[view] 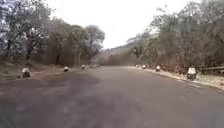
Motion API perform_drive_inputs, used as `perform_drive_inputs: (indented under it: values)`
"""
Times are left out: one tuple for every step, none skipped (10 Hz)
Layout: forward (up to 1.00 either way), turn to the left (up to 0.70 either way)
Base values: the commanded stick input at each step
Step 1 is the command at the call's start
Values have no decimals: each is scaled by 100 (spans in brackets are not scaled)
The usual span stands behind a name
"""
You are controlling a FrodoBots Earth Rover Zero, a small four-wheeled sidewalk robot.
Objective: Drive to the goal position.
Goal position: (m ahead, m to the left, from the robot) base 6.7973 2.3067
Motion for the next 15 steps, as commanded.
perform_drive_inputs:
  values:
    - [100,0]
    - [100,0]
    - [100,0]
    - [100,0]
    - [100,0]
    - [100,0]
    - [100,0]
    - [100,0]
    - [100,0]
    - [100,0]
    - [100,0]
    - [100,0]
    - [100,0]
    - [100,0]
    - [100,0]
